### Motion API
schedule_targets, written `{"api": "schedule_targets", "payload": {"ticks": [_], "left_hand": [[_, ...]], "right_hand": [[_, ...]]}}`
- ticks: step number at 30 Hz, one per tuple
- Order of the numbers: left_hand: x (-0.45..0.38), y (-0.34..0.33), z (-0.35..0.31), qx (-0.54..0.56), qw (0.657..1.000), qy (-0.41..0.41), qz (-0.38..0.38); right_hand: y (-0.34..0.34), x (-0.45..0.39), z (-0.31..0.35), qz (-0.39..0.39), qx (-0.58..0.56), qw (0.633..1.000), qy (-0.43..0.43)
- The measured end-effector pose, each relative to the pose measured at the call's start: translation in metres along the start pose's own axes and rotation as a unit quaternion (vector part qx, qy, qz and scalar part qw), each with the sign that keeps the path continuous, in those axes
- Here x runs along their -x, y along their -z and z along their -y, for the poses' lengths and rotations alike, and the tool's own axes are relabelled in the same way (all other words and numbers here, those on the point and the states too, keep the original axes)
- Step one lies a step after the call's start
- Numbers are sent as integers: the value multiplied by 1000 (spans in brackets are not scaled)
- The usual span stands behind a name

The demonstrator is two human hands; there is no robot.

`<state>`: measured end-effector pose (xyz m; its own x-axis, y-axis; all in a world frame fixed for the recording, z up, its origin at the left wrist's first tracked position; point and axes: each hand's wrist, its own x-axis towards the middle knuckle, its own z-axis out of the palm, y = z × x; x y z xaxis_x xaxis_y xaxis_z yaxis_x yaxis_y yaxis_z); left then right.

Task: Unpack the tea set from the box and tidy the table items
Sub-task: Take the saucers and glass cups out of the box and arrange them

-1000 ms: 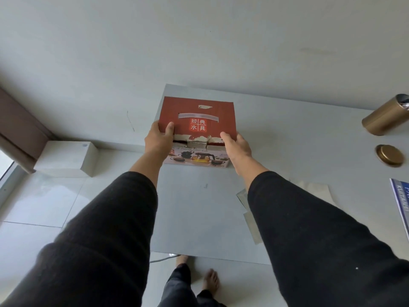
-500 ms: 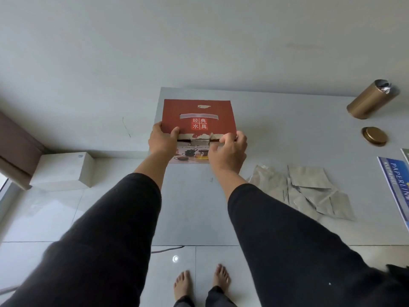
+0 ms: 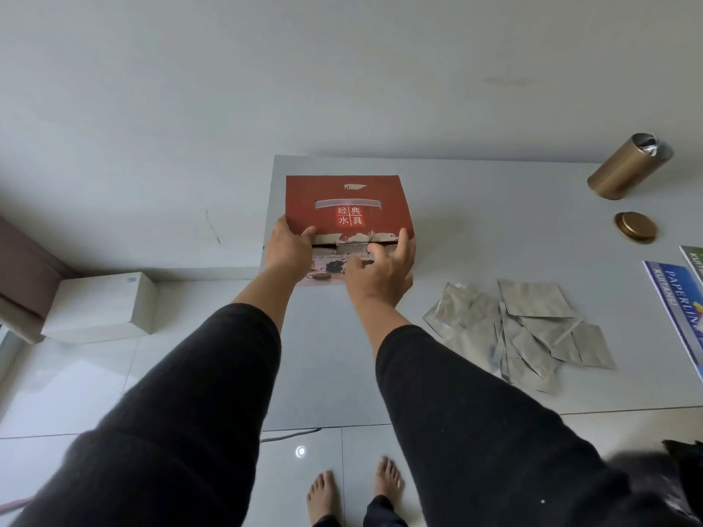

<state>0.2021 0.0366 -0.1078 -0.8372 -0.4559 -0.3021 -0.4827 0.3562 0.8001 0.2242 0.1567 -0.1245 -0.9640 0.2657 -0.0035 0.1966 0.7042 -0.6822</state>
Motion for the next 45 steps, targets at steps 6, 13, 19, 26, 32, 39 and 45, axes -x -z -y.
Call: {"api": "schedule_targets", "payload": {"ticks": [6,13,19,26,32,39,45], "left_hand": [[-3,3,1,2,1000,-9,6],[-9,12,-20,44,996,23,-68],[-16,19,-45,214,969,58,-105],[-39,11,-68,317,941,7,-122],[-73,-3,-71,132,974,-116,-143],[-114,-13,-71,-210,974,-88,-17],[-124,-8,-70,-300,949,-93,14]], "right_hand": [[13,-7,-3,-2,-21,1000,-6],[19,-5,-12,-2,48,996,74],[28,-27,-5,-83,32,981,175],[38,-90,28,-133,100,941,296],[23,-143,54,-82,111,947,291],[-5,-180,42,172,193,954,150],[-9,-186,46,186,229,947,124]]}}
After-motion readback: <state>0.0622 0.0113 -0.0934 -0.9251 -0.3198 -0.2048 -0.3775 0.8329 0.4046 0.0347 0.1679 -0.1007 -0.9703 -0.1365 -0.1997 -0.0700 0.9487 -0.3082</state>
